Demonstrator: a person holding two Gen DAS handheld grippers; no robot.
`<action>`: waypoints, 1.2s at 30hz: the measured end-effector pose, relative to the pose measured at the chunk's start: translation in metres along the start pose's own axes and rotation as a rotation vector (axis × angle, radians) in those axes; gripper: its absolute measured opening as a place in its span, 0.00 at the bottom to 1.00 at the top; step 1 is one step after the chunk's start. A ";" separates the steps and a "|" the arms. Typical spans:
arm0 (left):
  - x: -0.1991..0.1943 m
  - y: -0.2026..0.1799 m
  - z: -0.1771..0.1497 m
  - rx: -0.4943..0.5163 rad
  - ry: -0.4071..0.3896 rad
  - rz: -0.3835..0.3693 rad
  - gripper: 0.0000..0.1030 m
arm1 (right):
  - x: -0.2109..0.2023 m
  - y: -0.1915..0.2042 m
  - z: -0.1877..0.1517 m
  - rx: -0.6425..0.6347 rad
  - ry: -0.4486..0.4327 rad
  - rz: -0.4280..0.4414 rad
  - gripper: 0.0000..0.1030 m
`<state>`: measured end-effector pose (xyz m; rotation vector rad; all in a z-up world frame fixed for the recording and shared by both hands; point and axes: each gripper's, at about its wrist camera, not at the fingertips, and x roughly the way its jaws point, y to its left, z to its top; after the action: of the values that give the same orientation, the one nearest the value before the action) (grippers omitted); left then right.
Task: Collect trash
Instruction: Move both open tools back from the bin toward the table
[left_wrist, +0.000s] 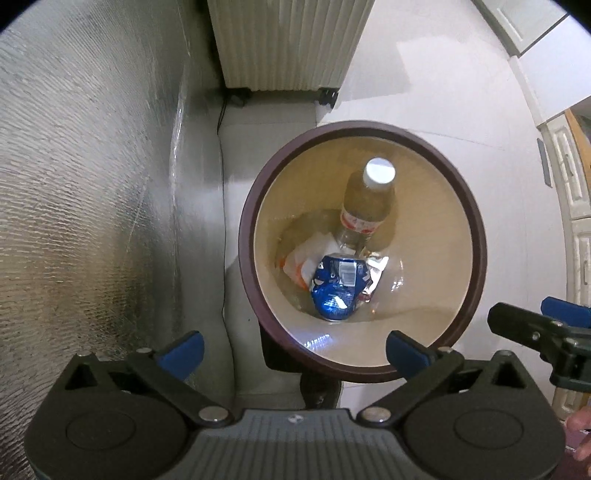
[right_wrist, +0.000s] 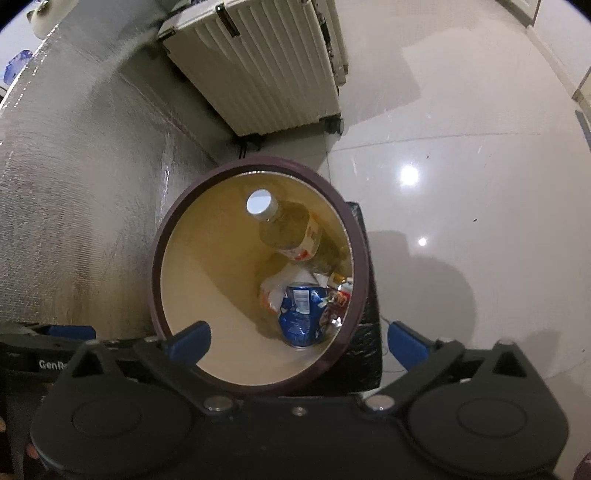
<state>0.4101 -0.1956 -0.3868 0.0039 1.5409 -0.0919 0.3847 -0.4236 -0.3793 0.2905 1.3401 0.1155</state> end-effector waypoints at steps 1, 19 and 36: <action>-0.003 0.000 -0.001 0.002 -0.009 0.000 1.00 | -0.003 0.000 0.000 -0.002 -0.004 -0.004 1.00; -0.075 0.000 -0.023 0.010 -0.147 0.012 1.00 | -0.069 0.014 -0.011 -0.063 -0.088 -0.069 1.00; -0.162 0.000 -0.073 -0.008 -0.319 -0.023 1.00 | -0.154 0.028 -0.037 -0.118 -0.216 -0.092 1.00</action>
<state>0.3331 -0.1824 -0.2274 -0.0330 1.2229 -0.0996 0.3158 -0.4299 -0.2344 0.1374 1.1253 0.0833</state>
